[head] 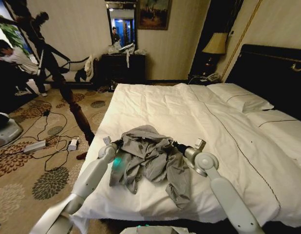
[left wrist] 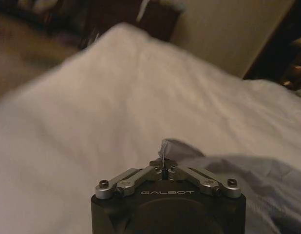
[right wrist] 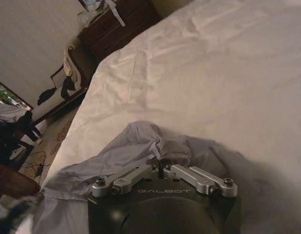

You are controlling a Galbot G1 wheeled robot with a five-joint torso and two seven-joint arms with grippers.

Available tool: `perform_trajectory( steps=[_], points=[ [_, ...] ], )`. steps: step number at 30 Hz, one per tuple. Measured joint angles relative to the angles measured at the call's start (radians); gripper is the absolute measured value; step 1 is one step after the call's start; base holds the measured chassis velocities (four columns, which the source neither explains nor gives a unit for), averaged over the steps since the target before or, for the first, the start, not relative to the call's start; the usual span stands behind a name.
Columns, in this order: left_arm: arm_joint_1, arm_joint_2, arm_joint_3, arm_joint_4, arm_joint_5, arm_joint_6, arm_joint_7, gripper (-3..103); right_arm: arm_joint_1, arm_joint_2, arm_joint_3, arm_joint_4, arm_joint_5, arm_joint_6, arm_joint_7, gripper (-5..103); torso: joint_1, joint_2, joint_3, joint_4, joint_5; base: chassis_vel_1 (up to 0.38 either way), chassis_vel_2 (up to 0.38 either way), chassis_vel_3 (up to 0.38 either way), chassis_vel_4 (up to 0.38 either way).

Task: Pick up the clothes from the bed and hang them on the clothes hanger.

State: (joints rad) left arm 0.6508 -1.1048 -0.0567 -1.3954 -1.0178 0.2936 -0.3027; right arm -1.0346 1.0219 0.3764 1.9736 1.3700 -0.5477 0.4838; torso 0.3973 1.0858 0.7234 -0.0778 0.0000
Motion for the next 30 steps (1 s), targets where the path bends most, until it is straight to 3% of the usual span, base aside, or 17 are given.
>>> perform_trajectory(
  steps=[7,12,13,15,20,26,30],
  points=[
    [-0.050,0.112,0.044,-0.150,0.033,-0.019,0.001,0,0.051,-0.082,0.000,0.017,-0.014,0.009,-0.014,0,0.000,0.000,0.000,-0.0002,0.0001,0.000,0.000,0.000,0.000],
    [-0.212,0.240,0.113,-0.285,-0.037,-0.012,-0.028,0,0.223,-0.151,-0.049,0.000,-0.015,0.021,-0.020,0,0.000,0.000,0.000,0.0002,0.0002,0.000,0.000,0.000,0.000],
    [-0.212,0.240,0.113,-0.285,-0.037,-0.012,-0.028,0,0.223,-0.151,-0.049,0.000,-0.015,0.021,-0.020,0,0.000,0.000,0.000,0.0002,0.0002,0.000,0.000,0.000,0.000],
    [-0.322,0.277,0.159,-0.304,-0.085,-0.003,-0.044,0,0.325,-0.174,-0.080,-0.022,0.000,0.023,-0.026,0,0.000,0.000,0.000,0.0002,0.0002,0.000,0.000,0.000,0.000],
    [-0.477,0.299,0.208,-0.280,-0.150,0.021,-0.057,0,0.517,-0.206,-0.147,-0.078,0.046,0.027,-0.029,0,0.000,0.000,0.000,-0.0006,0.0006,0.000,0.000,0.000,0.000],
    [-0.640,0.331,0.262,-0.263,-0.224,0.037,-0.065,0,0.770,-0.237,-0.235,-0.143,0.116,0.031,-0.026,0,0.000,0.000,0.000,0.0008,-0.0005,0.000,0.000,0.000,0.000],
    [-0.781,0.326,0.317,-0.235,-0.275,0.046,-0.069,0,0.879,-0.243,-0.278,-0.171,0.149,0.034,-0.028,0,0.000,0.000,0.000,-0.0004,0.0008,0.000,0.000,0.000,0.000]
  ],
)
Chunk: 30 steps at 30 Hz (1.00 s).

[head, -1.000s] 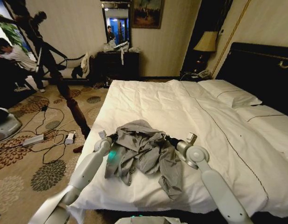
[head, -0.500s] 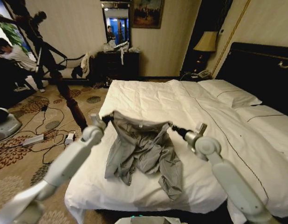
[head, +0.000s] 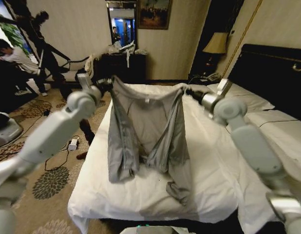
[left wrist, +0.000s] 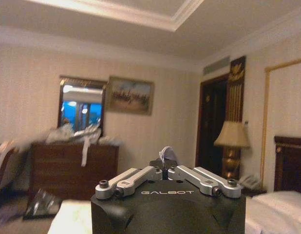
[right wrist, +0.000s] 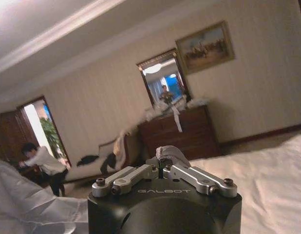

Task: Pick up the clothes from the bed and hang them on the clothes hanger.

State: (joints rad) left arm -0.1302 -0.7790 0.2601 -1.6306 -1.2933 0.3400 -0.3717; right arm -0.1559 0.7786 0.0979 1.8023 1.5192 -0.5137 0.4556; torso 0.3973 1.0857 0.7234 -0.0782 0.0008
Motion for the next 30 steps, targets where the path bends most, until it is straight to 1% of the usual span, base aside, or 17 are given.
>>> perform_trajectory(
  steps=[2,4,5,6,8,10,11,13,16,17,18,20,21,24,25,29,30],
  points=[
    [-0.078,-0.014,0.035,0.027,-0.023,0.004,0.000,0,0.072,0.005,-0.027,-0.021,0.026,0.002,0.000,0,0.000,0.000,0.000,-0.0003,-0.0006,0.000,0.000,0.000,0.000],
    [-0.106,-0.017,0.046,0.038,-0.031,0.005,0.000,0,0.100,0.008,-0.038,-0.032,0.040,0.004,0.000,0,0.000,0.000,0.000,-0.0003,-0.0007,0.000,0.000,0.000,0.000],
    [-0.136,-0.015,0.058,0.048,-0.040,0.006,0.000,0,0.136,0.011,-0.050,-0.048,0.056,0.005,0.000,0,0.000,0.000,0.000,0.0003,-0.0005,0.000,0.000,0.000,0.000],
    [-0.136,-0.015,0.058,0.048,-0.040,0.006,0.000,0,0.136,0.011,-0.050,-0.048,0.056,0.005,0.000,0,0.000,0.000,0.000,0.0003,-0.0005,0.000,0.000,0.000,0.000],
    [-0.163,0.009,0.062,0.041,-0.059,0.010,-0.004,0,0.174,0.006,-0.055,-0.055,0.088,0.007,0.004,0,0.000,0.000,0.000,0.0005,-0.0010,0.000,0.000,0.000,0.000],
    [-0.159,0.064,0.046,-0.017,-0.084,0.016,-0.009,0,0.178,-0.018,-0.045,-0.022,0.135,0.007,0.019,0,0.000,0.000,0.000,0.0005,-0.0007,0.000,0.000,0.000,0.000],
    [-0.159,0.064,0.046,-0.017,-0.084,0.016,-0.009,0,0.178,-0.018,-0.045,-0.022,0.135,0.007,0.019,0,0.000,0.000,0.000,0.0005,-0.0007,0.000,0.000,0.000,0.000],
    [-0.131,0.118,0.007,-0.105,-0.106,0.023,-0.016,0,0.159,-0.053,-0.018,0.033,0.188,0.009,0.038,0,0.000,0.000,0.000,0.0009,-0.0012,0.000,0.000,0.000,0.000],
    [-0.073,0.220,-0.074,-0.253,-0.126,0.030,-0.023,0,0.098,-0.122,0.066,0.141,0.260,0.016,0.066,0,0.000,0.000,0.000,0.0005,-0.0009,0.000,0.000,0.000,0.000],
    [-0.073,0.220,-0.074,-0.253,-0.126,0.030,-0.023,0,0.098,-0.122,0.066,0.141,0.260,0.016,0.066,0,0.000,0.000,0.000,0.0005,-0.0009,0.000,0.000,0.000,0.000],
    [-0.056,0.254,-0.103,-0.296,-0.133,0.030,-0.025,0,0.076,-0.152,0.103,0.188,0.289,0.018,0.073,0,0.000,0.000,0.000,0.0003,-0.0008,0.000,0.000,0.000,0.000],
    [-0.033,0.321,-0.167,-0.374,-0.177,0.033,-0.042,0,0.043,-0.228,0.170,0.286,0.350,0.036,0.082,0,0.000,0.000,0.000,0.0001,-0.0007,0.000,0.000,0.000,0.000],
    [-0.033,0.321,-0.167,-0.374,-0.177,0.033,-0.042,0,0.043,-0.228,0.170,0.286,0.350,0.036,0.082,0,0.000,0.000,0.000,0.0001,-0.0007,0.000,0.000,0.000,0.000],
    [-0.025,0.391,-0.241,-0.459,-0.263,0.048,-0.071,0,0.034,-0.303,0.226,0.385,0.436,0.060,0.098,0,-0.001,0.000,0.000,-0.0004,-0.0010,0.000,0.000,0.000,0.000],
    [-0.025,0.391,-0.241,-0.459,-0.263,0.048,-0.071,0,0.034,-0.303,0.226,0.385,0.436,0.060,0.098,0,-0.001,0.000,0.000,-0.0004,-0.0010,0.000,0.000,0.000,0.000],
    [0.005,0.518,-0.318,-0.569,-0.345,0.061,-0.089,0,0.061,-0.325,0.249,0.445,0.529,0.070,0.124,0,0.000,0.000,0.000,0.0011,-0.0009,0.000,0.000,0.000,0.000],
    [0.005,0.518,-0.318,-0.569,-0.345,0.061,-0.089,0,0.061,-0.325,0.249,0.445,0.529,0.070,0.124,0,0.000,0.000,0.000,0.0011,-0.0009,0.000,0.000,0.000,0.000]
  ],
)
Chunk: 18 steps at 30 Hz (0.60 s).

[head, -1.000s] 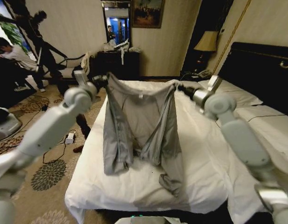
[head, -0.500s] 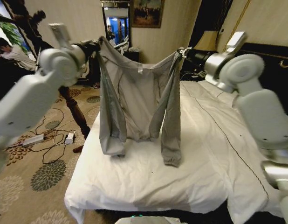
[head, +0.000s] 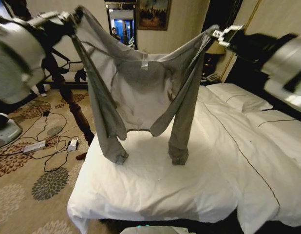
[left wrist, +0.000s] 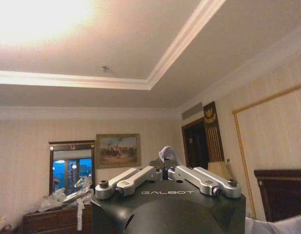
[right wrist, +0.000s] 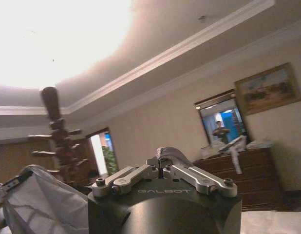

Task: Pick up the clothes from the bed and hang them on the clothes hanger.

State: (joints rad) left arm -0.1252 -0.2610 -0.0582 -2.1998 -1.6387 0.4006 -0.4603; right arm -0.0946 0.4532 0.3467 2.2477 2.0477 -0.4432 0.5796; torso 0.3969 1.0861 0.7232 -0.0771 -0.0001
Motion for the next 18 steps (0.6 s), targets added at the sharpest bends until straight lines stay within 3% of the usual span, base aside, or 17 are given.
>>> perform_trajectory(
  steps=[2,6,10,14,18],
  points=[
    [0.017,0.041,-0.014,-0.026,-0.023,0.001,-0.006,0,-0.019,-0.006,0.016,0.016,0.011,0.000,0.001,0,0.000,0.000,0.000,0.0000,-0.0004,0.000,0.000,0.000,0.000],
    [0.068,0.036,-0.015,-0.026,-0.006,0.001,-0.026,0,-0.100,0.001,0.038,0.029,-0.027,0.000,0.001,0,0.000,0.000,0.000,-0.0010,0.0002,0.000,0.000,0.000,0.000],
    [0.199,-0.011,-0.029,-0.010,0.070,0.001,-0.045,0,-0.269,0.022,0.066,0.037,-0.121,0.000,-0.009,0,0.001,0.000,0.000,-0.0010,0.0005,0.000,0.000,0.000,0.000],
    [0.406,-0.091,-0.048,0.008,0.226,-0.007,-0.051,0,-0.497,0.069,0.113,0.064,-0.244,-0.004,-0.020,0,0.001,0.000,0.000,-0.0012,0.0006,0.000,0.000,0.000,0.000],
    [0.517,-0.155,-0.047,0.044,0.328,-0.020,-0.050,0,-0.583,0.118,0.112,0.069,-0.327,-0.014,-0.036,0,0.000,0.000,0.000,-0.0009,0.0001,0.000,0.000,0.000,0.000]
  ],
)
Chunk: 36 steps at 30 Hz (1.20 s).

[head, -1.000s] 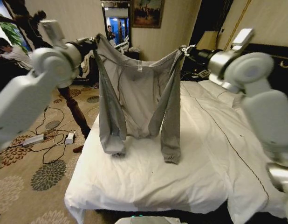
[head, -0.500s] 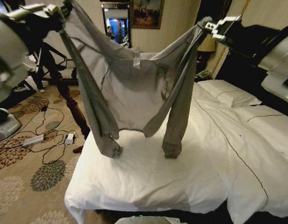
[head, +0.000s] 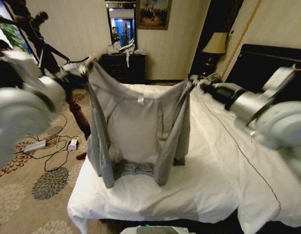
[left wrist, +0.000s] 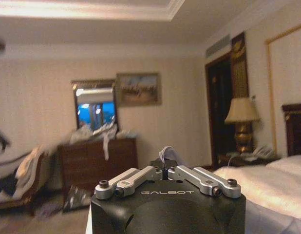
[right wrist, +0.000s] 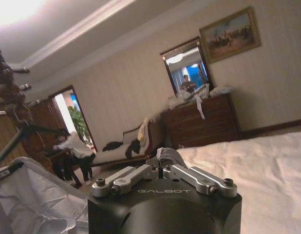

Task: Pick up the clothes from the bed and hang them on the clothes hanger.

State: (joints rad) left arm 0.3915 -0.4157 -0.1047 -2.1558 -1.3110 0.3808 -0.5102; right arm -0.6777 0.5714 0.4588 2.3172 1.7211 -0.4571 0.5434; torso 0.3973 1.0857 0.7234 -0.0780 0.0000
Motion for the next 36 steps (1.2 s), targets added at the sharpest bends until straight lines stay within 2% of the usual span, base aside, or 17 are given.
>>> perform_trajectory(
  steps=[2,3,6,11,14,19,23,24,25,28,29,32,33,35,36],
  points=[
    [0.049,-0.049,0.011,0.034,0.053,-0.007,0.002,0,-0.024,0.034,-0.021,-0.021,-0.060,-0.004,-0.019,0,0.000,0.000,0.000,0.0005,-0.0006,0.000,0.000,0.000,0.000],
    [0.049,-0.049,0.011,0.034,0.053,-0.007,0.002,0,-0.024,0.034,-0.021,-0.021,-0.060,-0.004,-0.019,0,0.000,0.000,0.000,0.0005,-0.0006,0.000,0.000,0.000,0.000],
    [0.080,-0.103,0.025,0.077,0.116,-0.020,0.013,0,-0.055,0.073,-0.049,-0.058,-0.158,-0.012,-0.046,0,0.000,0.000,0.000,0.0000,0.0002,0.000,0.000,0.000,0.000],
    [0.124,-0.141,0.026,0.112,0.162,-0.029,0.029,0,-0.139,0.102,-0.056,-0.067,-0.243,-0.019,-0.065,0,0.000,0.000,0.000,0.0002,-0.0001,0.000,0.000,0.000,0.000],
    [0.183,-0.168,0.028,0.134,0.210,-0.047,0.066,0,-0.222,0.133,-0.057,-0.074,-0.309,-0.023,-0.083,0,0.000,0.000,0.000,-0.0001,0.0000,0.000,0.000,0.000,0.000],
    [0.226,-0.184,0.029,0.142,0.197,-0.053,0.077,0,-0.264,0.165,-0.065,-0.077,-0.345,-0.025,-0.089,0,0.000,0.000,0.000,0.0001,0.0000,0.000,0.000,0.000,0.000],
    [0.247,-0.185,0.021,0.134,0.124,-0.038,0.083,-2,-0.276,0.171,-0.069,-0.076,-0.356,-0.027,-0.093,0,0.000,0.000,0.000,0.0002,0.0001,0.000,0.000,0.000,0.000],
    [0.249,-0.188,0.018,0.134,0.100,-0.027,0.076,3,-0.276,0.171,-0.071,-0.075,-0.356,-0.027,-0.093,0,0.000,0.000,0.000,0.0001,0.0001,0.000,0.000,0.000,0.000],
    [0.249,-0.188,0.018,0.134,0.100,-0.027,0.076,3,-0.276,0.171,-0.071,-0.075,-0.356,-0.027,-0.093,0,0.000,0.000,0.000,0.0001,0.0001,0.000,0.000,0.000,0.000],
    [0.250,-0.205,0.000,0.135,-0.010,0.002,0.037,19,-0.288,0.168,-0.070,-0.068,-0.356,-0.029,-0.091,0,0.000,0.000,0.000,0.0002,0.0000,0.000,0.000,0.000,0.000],
    [0.250,-0.205,0.000,0.135,-0.010,0.002,0.037,19,-0.288,0.168,-0.070,-0.068,-0.356,-0.029,-0.091,0,0.000,0.000,0.000,0.0002,0.0000,0.000,0.000,0.000,0.000],
    [0.251,-0.208,-0.009,0.136,-0.052,0.025,0.017,36,-0.305,0.161,-0.065,-0.057,-0.360,-0.030,-0.088,0,0.000,0.000,0.000,0.0000,0.0000,0.000,0.000,0.000,0.000],
    [0.251,-0.208,-0.009,0.136,-0.052,0.025,0.017,36,-0.305,0.161,-0.065,-0.057,-0.360,-0.030,-0.088,0,0.000,0.000,0.000,0.0000,0.0000,0.000,0.000,0.000,0.000],
    [0.251,-0.207,-0.011,0.139,-0.062,0.047,0.007,46,-0.313,0.158,-0.063,-0.053,-0.364,-0.030,-0.088,0,0.000,0.000,0.000,0.0001,0.0000,0.000,0.000,0.000,0.000],
    [0.250,-0.205,-0.011,0.140,-0.062,0.056,0.005,46,-0.315,0.157,-0.062,-0.053,-0.364,-0.030,-0.087,0,0.000,0.000,0.000,0.0001,-0.0001,0.000,0.000,0.000,0.000]
  ],
)
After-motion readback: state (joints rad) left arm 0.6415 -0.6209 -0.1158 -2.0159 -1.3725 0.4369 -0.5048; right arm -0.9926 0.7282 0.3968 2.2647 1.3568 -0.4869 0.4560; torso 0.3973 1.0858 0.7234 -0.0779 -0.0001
